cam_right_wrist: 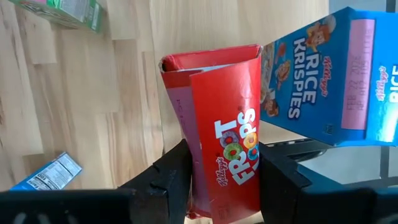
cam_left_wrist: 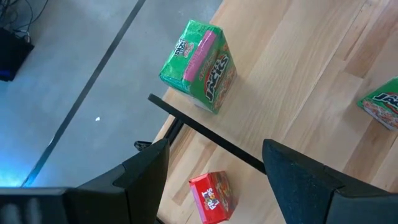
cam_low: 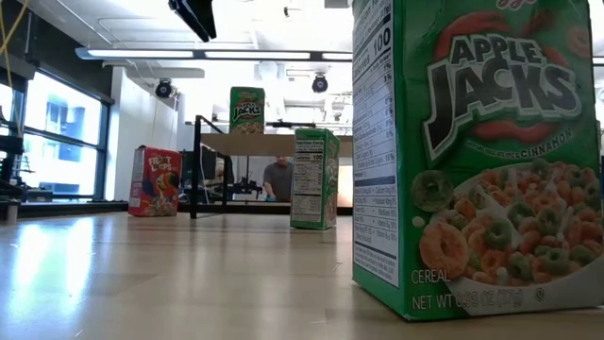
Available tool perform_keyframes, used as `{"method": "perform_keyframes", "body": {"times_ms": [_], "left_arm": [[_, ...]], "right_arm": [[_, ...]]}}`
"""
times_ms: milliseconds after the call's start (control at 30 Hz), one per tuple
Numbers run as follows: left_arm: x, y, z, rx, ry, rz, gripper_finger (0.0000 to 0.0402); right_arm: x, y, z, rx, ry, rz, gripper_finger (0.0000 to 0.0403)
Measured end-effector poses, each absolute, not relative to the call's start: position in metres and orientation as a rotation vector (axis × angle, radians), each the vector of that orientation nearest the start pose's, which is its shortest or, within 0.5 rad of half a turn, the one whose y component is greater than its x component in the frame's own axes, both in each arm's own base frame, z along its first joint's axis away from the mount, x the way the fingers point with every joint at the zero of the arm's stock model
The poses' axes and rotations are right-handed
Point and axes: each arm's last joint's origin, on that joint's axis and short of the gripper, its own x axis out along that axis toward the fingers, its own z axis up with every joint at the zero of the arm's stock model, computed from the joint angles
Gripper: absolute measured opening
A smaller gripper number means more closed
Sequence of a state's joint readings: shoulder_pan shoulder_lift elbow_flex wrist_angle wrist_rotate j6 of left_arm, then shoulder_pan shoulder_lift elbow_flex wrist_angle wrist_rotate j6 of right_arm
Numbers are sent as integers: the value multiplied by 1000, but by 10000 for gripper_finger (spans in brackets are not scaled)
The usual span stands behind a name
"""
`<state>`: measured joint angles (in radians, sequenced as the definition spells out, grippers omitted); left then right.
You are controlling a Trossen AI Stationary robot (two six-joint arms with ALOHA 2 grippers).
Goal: Stack cereal on shelf
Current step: Put the right red cereal box on the shelf
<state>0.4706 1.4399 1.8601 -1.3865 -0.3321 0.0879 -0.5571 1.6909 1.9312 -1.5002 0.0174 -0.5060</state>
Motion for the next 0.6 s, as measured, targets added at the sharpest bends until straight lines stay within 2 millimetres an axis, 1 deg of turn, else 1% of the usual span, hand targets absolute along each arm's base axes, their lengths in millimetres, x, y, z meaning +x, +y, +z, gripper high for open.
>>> {"method": "perform_keyframes", "body": {"times_ms": [300,600], "left_arm": [[209,117,442,10,1020,693,248],[209,117,442,10,1020,693,248]], "right_arm": [[264,-159,387,-99,1315,-165,142],[264,-158,387,-113,1330,-180,142]]}}
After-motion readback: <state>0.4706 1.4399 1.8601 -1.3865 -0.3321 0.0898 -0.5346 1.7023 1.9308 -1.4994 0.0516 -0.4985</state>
